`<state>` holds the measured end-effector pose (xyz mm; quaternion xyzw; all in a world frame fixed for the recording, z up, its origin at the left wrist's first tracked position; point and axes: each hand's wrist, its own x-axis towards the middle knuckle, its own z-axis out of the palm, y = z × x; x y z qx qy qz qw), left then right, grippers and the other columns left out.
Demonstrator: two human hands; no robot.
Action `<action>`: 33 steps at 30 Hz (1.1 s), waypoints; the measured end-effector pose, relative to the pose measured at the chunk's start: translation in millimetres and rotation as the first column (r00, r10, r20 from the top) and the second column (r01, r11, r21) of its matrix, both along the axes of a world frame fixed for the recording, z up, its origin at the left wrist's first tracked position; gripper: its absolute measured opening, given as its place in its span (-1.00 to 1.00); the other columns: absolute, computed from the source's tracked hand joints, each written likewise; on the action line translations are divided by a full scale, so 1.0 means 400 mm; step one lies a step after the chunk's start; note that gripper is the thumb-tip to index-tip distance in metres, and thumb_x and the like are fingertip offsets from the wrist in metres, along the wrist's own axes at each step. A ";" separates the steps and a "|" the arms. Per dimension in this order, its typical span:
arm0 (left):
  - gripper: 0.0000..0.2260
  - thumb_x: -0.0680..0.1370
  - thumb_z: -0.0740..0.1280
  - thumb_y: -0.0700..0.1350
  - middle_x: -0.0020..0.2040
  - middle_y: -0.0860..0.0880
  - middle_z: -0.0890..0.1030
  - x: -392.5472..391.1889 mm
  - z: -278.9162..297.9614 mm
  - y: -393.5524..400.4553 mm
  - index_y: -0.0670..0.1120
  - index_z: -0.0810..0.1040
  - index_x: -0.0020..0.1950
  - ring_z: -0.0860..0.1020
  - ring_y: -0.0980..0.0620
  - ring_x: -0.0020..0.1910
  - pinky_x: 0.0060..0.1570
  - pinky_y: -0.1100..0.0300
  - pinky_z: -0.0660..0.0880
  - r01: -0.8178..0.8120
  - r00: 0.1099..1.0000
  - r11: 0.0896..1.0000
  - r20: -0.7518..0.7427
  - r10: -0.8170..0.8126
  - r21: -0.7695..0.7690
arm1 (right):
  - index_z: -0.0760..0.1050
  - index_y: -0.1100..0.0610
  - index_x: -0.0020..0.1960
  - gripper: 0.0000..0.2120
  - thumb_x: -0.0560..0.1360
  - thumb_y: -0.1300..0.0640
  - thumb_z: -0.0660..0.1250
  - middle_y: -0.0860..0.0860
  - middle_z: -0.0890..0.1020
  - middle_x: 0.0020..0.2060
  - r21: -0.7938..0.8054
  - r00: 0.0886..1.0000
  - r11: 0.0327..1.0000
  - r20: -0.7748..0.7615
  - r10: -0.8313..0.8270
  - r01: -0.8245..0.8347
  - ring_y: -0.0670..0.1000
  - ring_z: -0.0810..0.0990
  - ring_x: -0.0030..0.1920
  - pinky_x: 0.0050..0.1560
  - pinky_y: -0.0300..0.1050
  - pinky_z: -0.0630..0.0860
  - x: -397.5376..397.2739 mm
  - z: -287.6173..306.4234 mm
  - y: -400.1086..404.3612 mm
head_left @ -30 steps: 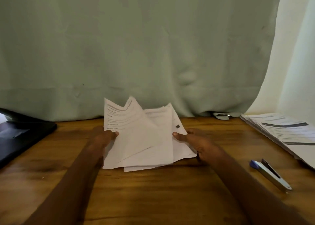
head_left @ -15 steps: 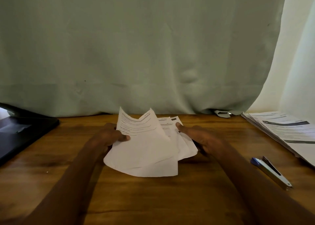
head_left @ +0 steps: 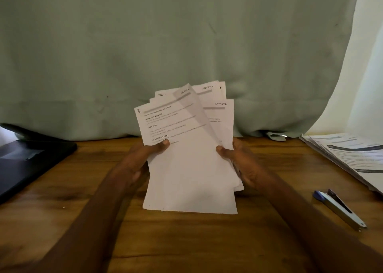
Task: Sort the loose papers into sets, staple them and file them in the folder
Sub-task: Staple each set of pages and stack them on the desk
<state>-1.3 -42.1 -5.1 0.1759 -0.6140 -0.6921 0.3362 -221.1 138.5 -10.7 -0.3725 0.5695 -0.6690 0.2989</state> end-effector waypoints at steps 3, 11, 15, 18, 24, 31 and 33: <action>-0.61 0.50 0.52 -0.26 0.18 0.03 0.72 -0.011 0.065 0.051 -0.07 0.63 0.31 0.69 0.00 0.17 0.15 0.05 0.65 -0.210 0.970 0.955 -0.168 0.177 -0.208 | 0.59 -0.12 0.22 -0.81 0.62 0.05 0.38 -0.13 0.73 0.08 -0.169 0.974 0.985 -0.212 -0.077 0.041 -0.03 0.73 0.07 -0.08 -0.19 0.66 0.036 0.042 0.008; -0.59 0.48 0.54 -0.31 0.18 0.05 0.71 0.004 0.133 0.094 -0.06 0.59 0.28 0.67 0.06 0.18 0.06 0.20 0.63 -0.370 0.896 0.828 -0.398 0.198 -0.421 | 0.51 0.08 0.23 -0.82 0.73 0.09 0.16 -0.22 0.68 -0.03 -0.605 0.802 0.757 -0.310 -0.510 0.248 -0.20 0.66 -0.01 -0.11 -0.34 0.58 0.116 0.150 0.032; -0.60 0.48 0.54 -0.28 0.13 0.09 0.71 0.004 0.112 0.096 0.07 0.58 0.21 0.66 0.10 0.16 0.14 0.00 0.66 -0.362 0.920 0.832 -0.307 0.245 -0.421 | 0.43 -0.12 0.30 -0.76 0.65 -0.02 0.31 -0.15 0.65 0.12 -0.529 0.849 0.829 -0.342 -0.403 0.181 -0.11 0.66 0.12 -0.01 -0.22 0.64 0.117 0.124 0.045; -0.62 0.46 0.44 -0.26 0.14 0.01 0.70 0.012 0.116 0.103 0.00 0.59 0.25 0.66 -0.01 0.17 0.10 -0.07 0.66 -0.383 0.899 0.813 -0.381 0.218 -0.439 | 0.43 -0.09 0.33 -0.63 0.56 -0.02 0.43 -0.15 0.65 0.15 -0.506 0.867 0.844 -0.325 -0.378 0.178 -0.10 0.66 0.15 0.01 -0.19 0.66 0.109 0.119 0.062; -0.64 0.53 0.39 -0.27 0.17 0.05 0.70 0.001 0.107 0.113 -0.02 0.56 0.30 0.66 0.07 0.16 0.00 0.26 0.62 -0.324 0.905 0.858 -0.396 0.158 -0.399 | 0.53 -0.02 0.30 -0.76 0.65 0.07 0.33 -0.20 0.70 0.08 -0.469 0.881 0.859 -0.296 -0.370 0.203 -0.17 0.67 0.11 -0.04 -0.30 0.61 0.091 0.108 0.065; -0.82 0.65 0.37 -0.15 0.04 0.25 0.72 -0.052 0.060 0.136 0.11 0.58 0.19 0.68 0.22 0.03 -0.12 0.36 0.60 -0.274 0.954 0.889 -0.218 0.204 -0.367 | 0.53 0.05 0.35 -0.68 0.63 0.01 0.36 -0.17 0.70 0.10 -0.456 0.877 0.861 -0.291 -0.382 0.224 -0.15 0.68 0.10 -0.03 -0.26 0.63 0.089 0.106 0.066; -0.78 0.65 0.36 -0.14 0.08 0.28 0.70 -0.055 0.071 0.144 0.16 0.56 0.21 0.67 0.23 0.07 -0.10 0.38 0.59 -0.305 0.943 0.866 -0.252 0.217 -0.396 | 0.55 -0.04 0.29 -0.74 0.60 0.03 0.40 -0.27 0.70 0.03 -0.466 0.864 0.849 -0.290 -0.412 0.248 -0.21 0.67 0.07 -0.08 -0.34 0.61 0.091 0.105 0.067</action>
